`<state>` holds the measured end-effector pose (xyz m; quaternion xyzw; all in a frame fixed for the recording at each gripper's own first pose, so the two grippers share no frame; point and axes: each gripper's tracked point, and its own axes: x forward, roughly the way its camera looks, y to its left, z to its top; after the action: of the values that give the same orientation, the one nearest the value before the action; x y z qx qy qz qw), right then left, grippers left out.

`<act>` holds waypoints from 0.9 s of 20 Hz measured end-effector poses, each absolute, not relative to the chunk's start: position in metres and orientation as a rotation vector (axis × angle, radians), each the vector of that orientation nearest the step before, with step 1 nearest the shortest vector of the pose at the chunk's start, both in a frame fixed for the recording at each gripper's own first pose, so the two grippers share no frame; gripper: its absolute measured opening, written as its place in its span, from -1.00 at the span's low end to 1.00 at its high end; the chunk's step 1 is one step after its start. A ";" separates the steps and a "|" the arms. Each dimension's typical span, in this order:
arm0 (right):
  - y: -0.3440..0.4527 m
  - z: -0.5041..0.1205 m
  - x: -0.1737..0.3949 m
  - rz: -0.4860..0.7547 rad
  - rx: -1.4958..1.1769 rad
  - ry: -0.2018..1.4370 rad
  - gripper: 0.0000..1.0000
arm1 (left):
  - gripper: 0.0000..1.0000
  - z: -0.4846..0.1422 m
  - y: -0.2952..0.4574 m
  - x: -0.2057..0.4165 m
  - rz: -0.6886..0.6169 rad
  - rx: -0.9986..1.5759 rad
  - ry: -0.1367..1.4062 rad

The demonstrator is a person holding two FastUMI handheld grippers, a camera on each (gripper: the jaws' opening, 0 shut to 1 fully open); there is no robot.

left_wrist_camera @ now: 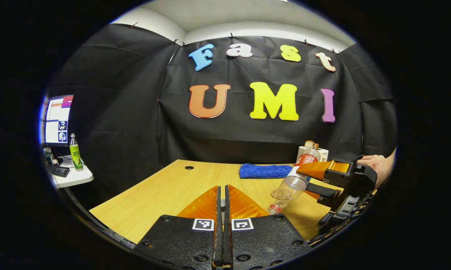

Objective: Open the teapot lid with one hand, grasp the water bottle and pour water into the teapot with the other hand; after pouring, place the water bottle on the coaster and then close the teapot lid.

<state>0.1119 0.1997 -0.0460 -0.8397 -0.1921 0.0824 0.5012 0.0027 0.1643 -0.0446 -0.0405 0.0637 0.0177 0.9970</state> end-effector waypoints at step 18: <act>0.202 -0.038 0.110 0.190 -2.058 -0.476 0.44 | -0.94 -0.039 0.167 0.001 0.039 -0.085 0.116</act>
<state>0.1099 0.2018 -0.0376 -0.8466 -0.1959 0.0783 0.4887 0.0013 0.1672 -0.0394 -0.0426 0.0579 0.0195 0.9972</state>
